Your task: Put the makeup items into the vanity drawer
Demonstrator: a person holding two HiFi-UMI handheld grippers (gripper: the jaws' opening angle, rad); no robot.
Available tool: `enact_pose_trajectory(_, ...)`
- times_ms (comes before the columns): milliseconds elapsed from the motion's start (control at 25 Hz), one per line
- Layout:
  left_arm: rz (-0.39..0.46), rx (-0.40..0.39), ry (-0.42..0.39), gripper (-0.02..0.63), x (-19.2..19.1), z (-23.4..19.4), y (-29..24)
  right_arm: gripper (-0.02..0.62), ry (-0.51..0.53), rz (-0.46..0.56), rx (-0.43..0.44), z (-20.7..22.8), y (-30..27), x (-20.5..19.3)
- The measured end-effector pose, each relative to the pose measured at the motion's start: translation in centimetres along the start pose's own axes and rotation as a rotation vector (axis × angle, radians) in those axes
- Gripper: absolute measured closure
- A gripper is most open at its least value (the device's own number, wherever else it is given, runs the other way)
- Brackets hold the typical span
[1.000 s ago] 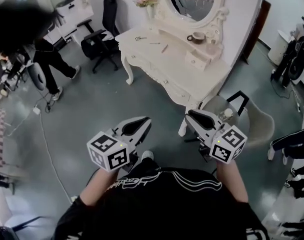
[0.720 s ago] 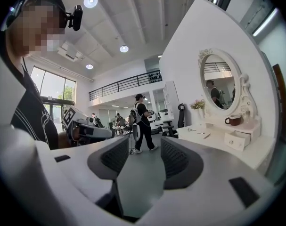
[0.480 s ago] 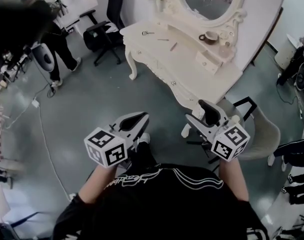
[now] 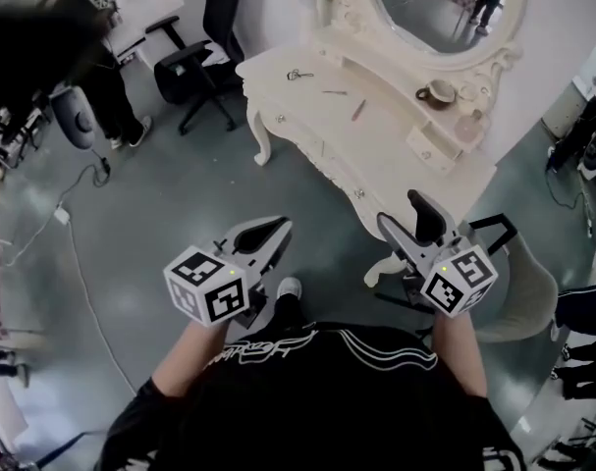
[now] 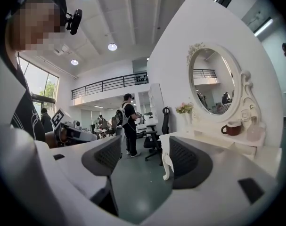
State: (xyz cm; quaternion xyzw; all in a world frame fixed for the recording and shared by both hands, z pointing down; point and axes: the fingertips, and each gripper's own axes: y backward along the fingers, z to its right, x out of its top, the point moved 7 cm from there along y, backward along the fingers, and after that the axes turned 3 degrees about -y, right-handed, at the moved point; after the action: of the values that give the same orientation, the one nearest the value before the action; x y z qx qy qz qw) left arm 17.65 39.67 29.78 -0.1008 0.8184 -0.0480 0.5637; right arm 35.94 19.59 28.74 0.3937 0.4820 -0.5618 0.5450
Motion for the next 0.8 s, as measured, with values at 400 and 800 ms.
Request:
enact_pose_trajectory(400, -0.037, -0.049, 0.031, 0.578, 6.9, -16.6, -3.6, 0.278, -0.001, -0.050, -0.078, 3.1, -16.2, 2.6)
enact_pose_trajectory(800, -0.067, -0.121, 0.021, 0.578, 8.4, -23.2, -8.3, 0.279, -0.030, -0.108, -0.187, 7.2, -21.4, 1.5)
